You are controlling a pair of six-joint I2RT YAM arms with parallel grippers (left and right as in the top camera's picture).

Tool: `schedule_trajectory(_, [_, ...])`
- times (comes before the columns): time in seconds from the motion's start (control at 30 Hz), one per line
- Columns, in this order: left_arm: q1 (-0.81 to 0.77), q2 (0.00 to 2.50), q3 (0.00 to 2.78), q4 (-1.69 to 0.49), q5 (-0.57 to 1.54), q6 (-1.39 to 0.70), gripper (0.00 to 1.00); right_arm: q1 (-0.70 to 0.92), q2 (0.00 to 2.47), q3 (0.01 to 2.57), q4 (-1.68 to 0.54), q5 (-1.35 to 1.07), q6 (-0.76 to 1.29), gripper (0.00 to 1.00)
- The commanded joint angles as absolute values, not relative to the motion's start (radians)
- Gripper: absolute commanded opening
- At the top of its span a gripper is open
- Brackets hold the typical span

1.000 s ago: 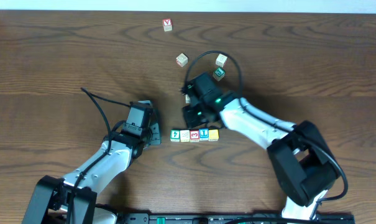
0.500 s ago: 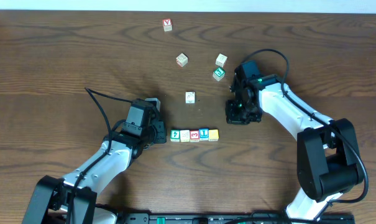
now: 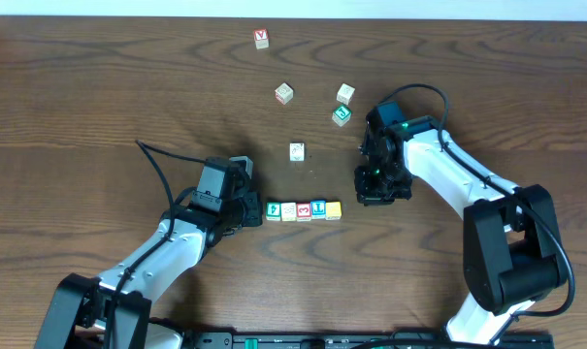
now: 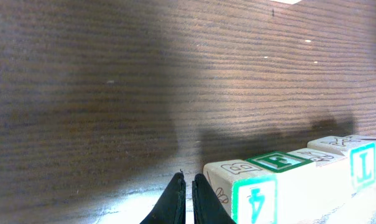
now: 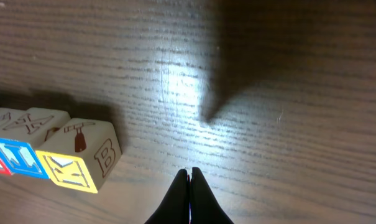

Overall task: Lift 5 blocks
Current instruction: 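Lift the right gripper and retract it right of the row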

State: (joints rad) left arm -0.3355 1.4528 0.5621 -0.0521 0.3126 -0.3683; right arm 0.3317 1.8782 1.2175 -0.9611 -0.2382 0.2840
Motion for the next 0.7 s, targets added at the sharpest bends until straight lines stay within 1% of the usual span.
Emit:
schedule_trajectory(0.0, [-0.331,1.45,0.558,-0.071,0.322,-0.417,0.08,0.342,1.857,1.227,-0.97,-0.261,0.273,0.01])
schedule_trajectory(0.37, [-0.331,1.45,0.558,-0.076,0.379,-0.432,0.07,0.342,1.857,1.227,-0.973,-0.332,0.272,0.01])
schedule_trajectory(0.67, [-0.332,1.45,0.558,-0.077,0.42,-0.432,0.07,0.342,1.857,1.227,-0.973,-0.335,0.273,0.01])
